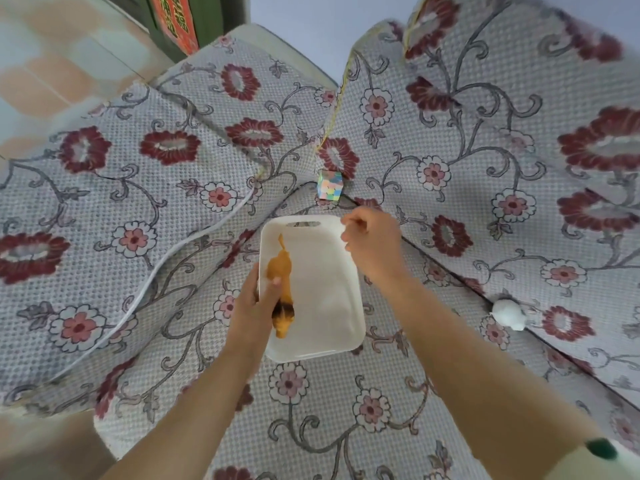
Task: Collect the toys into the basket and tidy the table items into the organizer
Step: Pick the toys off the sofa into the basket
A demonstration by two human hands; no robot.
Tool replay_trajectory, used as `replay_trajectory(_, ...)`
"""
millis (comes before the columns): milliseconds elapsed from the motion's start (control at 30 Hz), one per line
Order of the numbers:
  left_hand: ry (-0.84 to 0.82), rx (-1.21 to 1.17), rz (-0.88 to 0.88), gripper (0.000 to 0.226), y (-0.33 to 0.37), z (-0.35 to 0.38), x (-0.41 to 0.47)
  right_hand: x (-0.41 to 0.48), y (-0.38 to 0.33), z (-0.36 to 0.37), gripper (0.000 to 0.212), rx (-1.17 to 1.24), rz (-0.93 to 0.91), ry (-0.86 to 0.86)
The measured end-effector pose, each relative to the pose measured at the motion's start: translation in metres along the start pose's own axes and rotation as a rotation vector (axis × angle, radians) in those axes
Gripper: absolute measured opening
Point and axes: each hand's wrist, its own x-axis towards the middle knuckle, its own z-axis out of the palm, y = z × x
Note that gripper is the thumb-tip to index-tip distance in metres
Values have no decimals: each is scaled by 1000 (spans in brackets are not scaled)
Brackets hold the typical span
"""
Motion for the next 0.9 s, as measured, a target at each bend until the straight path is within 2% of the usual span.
replay_trajectory(133, 77, 98, -57, 55, 4, 0, 45, 64, 19, 13, 22, -93, -63, 13)
replay_trajectory(267, 81, 94, 2, 39, 1, -3, 85, 121, 37, 39, 20, -179, -90, 41)
replay_trajectory(367, 90, 48, 5, 35, -6, -4, 113, 160, 57, 62, 23, -230, -77, -12)
replay_trajectory(467, 101, 36, 9, 32, -15, -5, 135, 186, 73, 83, 36, -280, -58, -75)
replay_trajectory(633, 114, 86, 28, 33, -24, -7, 155, 225, 88, 107, 45, -477, -58, -103)
replay_trajectory(800, 100, 40, 15, 26, -25, -12, 167, 251, 96, 125, 69, -656, -88, -245)
replay_trajectory(900, 104, 21, 24, 23, -26, -15, 174, 251, 101, 132, 76, -729, -103, -238)
